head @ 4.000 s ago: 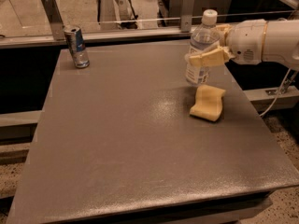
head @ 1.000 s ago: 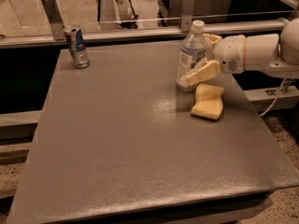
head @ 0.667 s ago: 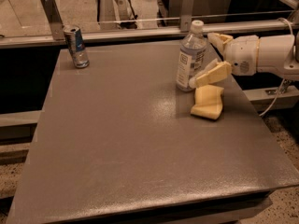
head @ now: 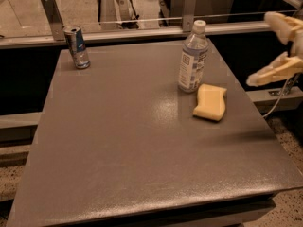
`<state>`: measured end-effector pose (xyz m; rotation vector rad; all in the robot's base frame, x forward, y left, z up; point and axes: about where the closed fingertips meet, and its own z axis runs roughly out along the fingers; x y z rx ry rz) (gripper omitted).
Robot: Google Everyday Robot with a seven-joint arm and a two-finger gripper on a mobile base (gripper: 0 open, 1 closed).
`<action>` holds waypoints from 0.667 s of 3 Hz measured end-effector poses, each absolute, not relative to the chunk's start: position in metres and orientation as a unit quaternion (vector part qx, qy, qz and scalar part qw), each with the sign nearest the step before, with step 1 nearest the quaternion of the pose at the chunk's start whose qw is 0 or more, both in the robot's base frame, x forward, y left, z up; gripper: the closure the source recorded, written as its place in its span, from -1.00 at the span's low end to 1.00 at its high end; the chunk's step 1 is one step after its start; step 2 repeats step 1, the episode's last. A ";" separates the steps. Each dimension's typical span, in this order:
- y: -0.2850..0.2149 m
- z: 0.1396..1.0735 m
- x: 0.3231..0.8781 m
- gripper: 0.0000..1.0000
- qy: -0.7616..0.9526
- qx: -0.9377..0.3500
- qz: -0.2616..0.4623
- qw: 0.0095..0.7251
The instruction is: Move blue plastic bottle near sponge
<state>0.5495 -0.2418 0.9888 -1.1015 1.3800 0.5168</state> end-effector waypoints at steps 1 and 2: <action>-0.245 0.993 0.546 -1.00 0.594 -0.477 0.221 0.609; -0.245 0.993 0.546 -1.00 0.594 -0.477 0.221 0.609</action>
Offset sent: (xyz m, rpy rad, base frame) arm 0.0000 0.0000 0.0000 0.0000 0.0000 0.0000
